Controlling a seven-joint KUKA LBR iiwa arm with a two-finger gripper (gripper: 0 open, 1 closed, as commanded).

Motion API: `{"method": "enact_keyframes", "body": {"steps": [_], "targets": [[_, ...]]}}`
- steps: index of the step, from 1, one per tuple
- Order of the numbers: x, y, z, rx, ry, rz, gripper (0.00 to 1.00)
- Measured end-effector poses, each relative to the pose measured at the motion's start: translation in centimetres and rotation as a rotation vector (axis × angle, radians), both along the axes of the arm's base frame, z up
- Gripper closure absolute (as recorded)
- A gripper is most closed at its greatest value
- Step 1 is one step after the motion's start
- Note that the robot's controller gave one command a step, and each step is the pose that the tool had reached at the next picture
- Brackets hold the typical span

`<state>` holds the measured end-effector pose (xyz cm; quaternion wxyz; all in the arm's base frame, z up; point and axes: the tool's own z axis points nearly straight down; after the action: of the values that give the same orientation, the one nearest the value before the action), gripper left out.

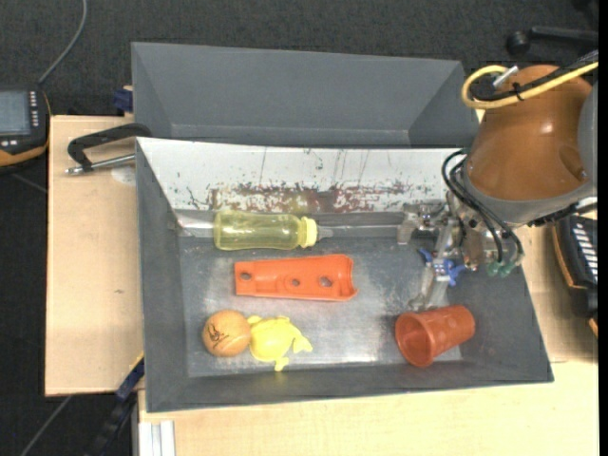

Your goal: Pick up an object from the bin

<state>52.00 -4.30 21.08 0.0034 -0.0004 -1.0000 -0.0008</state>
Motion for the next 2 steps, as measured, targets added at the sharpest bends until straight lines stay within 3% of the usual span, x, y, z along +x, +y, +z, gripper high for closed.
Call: {"method": "enact_keyframes", "body": {"steps": [1,2], "targets": [[0.2,0.0,0.4,-0.001,-0.009,0.001,0.0],[-1.0,-1.8,-5.5,0.0,-0.008,0.116,0.0]]}}
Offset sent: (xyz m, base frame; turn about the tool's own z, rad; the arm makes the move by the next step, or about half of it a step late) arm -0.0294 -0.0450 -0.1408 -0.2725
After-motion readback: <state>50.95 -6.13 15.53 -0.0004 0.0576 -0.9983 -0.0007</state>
